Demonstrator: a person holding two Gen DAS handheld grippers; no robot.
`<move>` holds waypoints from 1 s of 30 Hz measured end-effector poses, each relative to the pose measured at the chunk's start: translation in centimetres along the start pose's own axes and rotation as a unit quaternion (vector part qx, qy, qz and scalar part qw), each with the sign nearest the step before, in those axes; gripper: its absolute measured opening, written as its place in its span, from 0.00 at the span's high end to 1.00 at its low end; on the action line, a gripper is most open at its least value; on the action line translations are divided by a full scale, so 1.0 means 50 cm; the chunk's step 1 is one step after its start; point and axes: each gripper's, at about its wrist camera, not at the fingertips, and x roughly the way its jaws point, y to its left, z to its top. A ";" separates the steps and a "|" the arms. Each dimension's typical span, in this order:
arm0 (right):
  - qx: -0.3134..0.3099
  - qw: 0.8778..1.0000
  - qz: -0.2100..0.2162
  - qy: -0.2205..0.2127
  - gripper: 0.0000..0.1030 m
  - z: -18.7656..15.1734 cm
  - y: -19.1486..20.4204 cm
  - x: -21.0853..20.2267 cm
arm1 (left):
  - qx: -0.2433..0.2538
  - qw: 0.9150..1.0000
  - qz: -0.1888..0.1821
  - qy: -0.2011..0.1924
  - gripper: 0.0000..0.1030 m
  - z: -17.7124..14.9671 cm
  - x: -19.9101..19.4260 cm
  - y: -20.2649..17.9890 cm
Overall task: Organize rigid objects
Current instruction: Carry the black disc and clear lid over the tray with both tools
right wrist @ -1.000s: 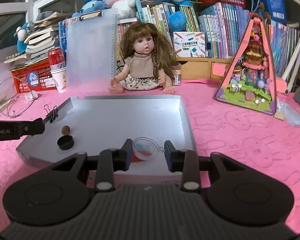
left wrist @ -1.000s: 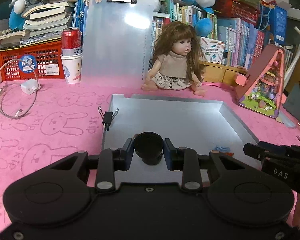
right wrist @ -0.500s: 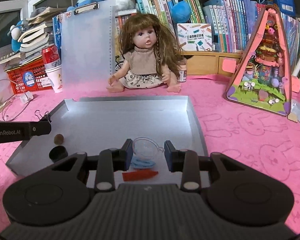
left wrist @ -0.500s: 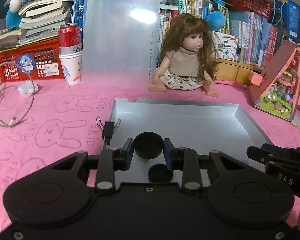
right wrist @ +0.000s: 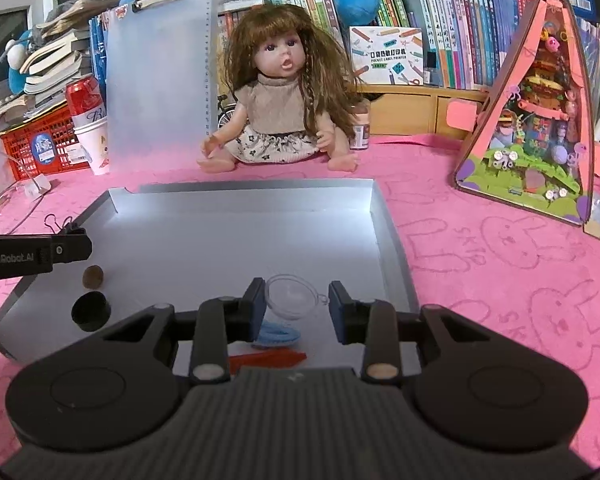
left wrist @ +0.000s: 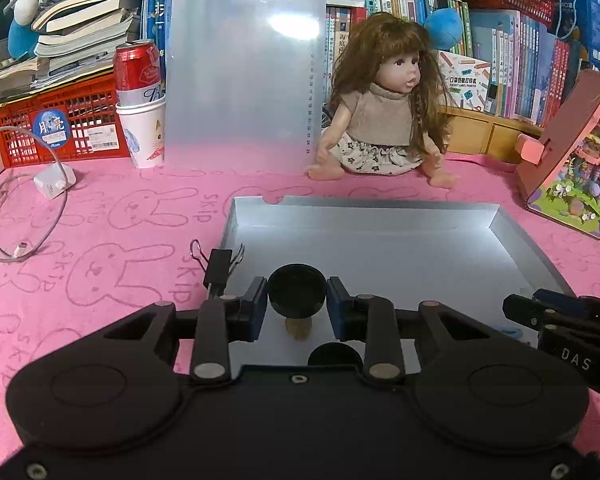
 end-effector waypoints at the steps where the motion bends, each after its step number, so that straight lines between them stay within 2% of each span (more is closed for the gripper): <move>1: 0.000 1.000 -0.001 0.001 0.63 0.000 0.000 0.002 | 0.001 1.000 0.000 0.000 0.71 0.000 0.002 -0.001; 30: -0.007 1.000 -0.009 0.017 0.62 -0.002 0.005 0.041 | 0.014 1.000 0.006 0.007 0.71 -0.001 0.042 -0.010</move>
